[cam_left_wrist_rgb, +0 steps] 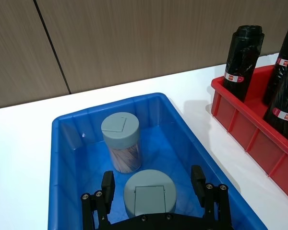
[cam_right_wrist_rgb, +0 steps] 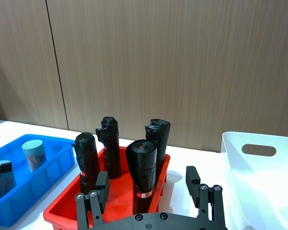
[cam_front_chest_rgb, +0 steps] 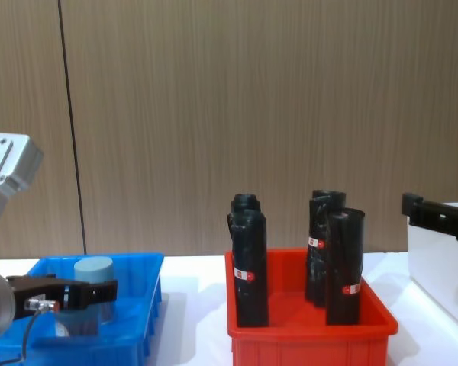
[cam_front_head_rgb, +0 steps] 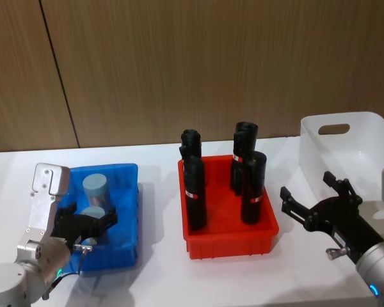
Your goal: Pick the cotton swabs from the blue box and place them into the white box.
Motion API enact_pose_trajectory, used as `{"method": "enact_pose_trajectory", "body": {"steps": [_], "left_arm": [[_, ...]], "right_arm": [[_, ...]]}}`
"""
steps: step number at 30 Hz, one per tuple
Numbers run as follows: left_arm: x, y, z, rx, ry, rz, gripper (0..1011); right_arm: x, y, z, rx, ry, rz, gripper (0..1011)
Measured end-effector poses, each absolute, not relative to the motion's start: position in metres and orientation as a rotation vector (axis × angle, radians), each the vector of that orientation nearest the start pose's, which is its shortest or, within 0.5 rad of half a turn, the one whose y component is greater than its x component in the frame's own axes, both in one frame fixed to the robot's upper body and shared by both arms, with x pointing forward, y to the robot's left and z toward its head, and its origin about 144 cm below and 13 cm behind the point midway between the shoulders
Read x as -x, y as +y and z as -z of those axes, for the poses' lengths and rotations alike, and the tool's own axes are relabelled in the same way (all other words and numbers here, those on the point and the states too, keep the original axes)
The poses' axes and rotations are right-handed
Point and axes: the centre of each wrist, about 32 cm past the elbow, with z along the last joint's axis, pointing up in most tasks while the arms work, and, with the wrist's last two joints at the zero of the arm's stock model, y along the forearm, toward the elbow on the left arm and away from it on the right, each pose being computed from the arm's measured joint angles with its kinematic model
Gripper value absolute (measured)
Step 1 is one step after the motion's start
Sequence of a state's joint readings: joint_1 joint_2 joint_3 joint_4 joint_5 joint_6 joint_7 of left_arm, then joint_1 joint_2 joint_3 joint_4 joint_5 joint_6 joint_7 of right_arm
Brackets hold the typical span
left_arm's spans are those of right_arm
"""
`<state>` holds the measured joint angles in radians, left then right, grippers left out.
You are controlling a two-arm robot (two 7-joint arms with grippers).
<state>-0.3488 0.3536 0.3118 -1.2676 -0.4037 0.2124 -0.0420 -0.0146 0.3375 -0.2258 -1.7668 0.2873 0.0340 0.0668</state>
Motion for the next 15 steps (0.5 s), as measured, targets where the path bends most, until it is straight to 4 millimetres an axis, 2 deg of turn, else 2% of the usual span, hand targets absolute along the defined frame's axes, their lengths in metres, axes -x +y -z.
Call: {"method": "enact_pose_trajectory", "body": {"steps": [11, 15], "left_arm": [[-0.5509, 0.2785, -1.1568, -0.227, 0.196, -1.326, 1004], [-0.5519, 0.2794, -1.1551, -0.227, 0.205, -1.320, 929]], "right_arm": [[-0.4433, -0.2371, -1.1887, -0.026, -0.075, 1.230, 1002], [-0.4433, -0.2371, -1.1887, -0.026, -0.075, 1.229, 1002]]}}
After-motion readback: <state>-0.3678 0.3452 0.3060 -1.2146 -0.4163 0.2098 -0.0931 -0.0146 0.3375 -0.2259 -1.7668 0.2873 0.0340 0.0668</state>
